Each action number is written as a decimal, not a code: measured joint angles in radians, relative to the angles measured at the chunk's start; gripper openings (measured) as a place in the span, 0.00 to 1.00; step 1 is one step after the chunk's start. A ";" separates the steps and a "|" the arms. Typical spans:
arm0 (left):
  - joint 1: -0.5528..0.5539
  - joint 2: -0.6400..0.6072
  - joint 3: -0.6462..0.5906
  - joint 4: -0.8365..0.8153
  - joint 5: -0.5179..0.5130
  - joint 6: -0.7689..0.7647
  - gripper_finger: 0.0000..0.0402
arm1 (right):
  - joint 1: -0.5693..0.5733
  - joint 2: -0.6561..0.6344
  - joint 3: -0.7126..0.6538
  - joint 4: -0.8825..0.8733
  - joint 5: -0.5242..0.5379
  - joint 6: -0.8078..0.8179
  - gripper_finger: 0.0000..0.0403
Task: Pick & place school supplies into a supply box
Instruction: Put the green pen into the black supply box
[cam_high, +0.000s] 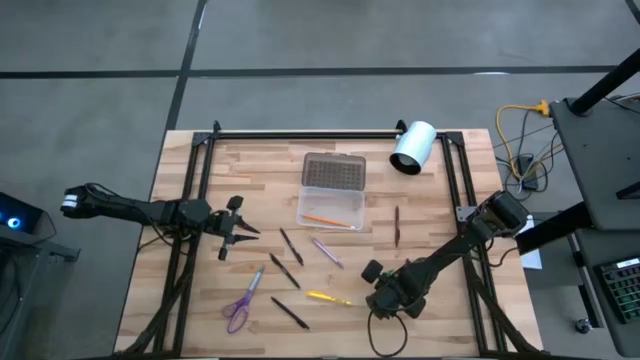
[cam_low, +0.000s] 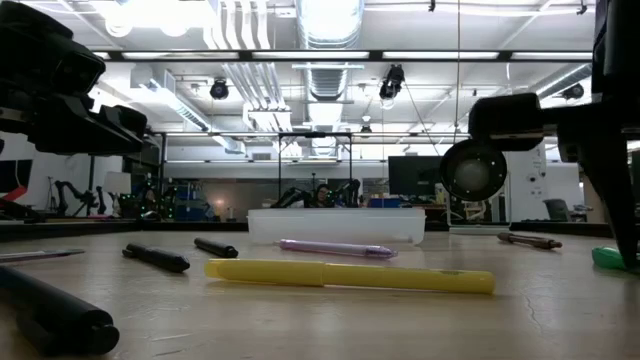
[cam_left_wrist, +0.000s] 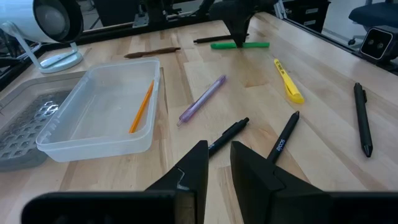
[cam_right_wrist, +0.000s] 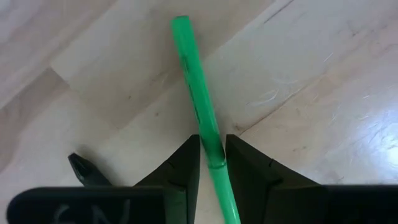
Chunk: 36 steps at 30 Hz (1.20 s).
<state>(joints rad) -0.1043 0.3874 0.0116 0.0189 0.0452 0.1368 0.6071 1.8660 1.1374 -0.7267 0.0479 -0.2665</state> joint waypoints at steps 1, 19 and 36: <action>0.000 0.000 0.000 0.000 0.000 0.000 0.13 | 0.000 0.000 -0.005 0.000 0.000 -0.001 0.17; 0.000 0.000 0.000 0.000 0.000 0.000 0.13 | 0.001 -0.003 -0.030 0.020 -0.002 0.067 0.05; 0.000 0.000 0.000 0.000 0.000 0.000 0.13 | -0.010 0.004 0.066 0.000 0.379 0.065 0.03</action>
<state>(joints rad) -0.1043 0.3874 0.0113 0.0189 0.0455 0.1368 0.5970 1.8699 1.2036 -0.7270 0.4266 -0.2019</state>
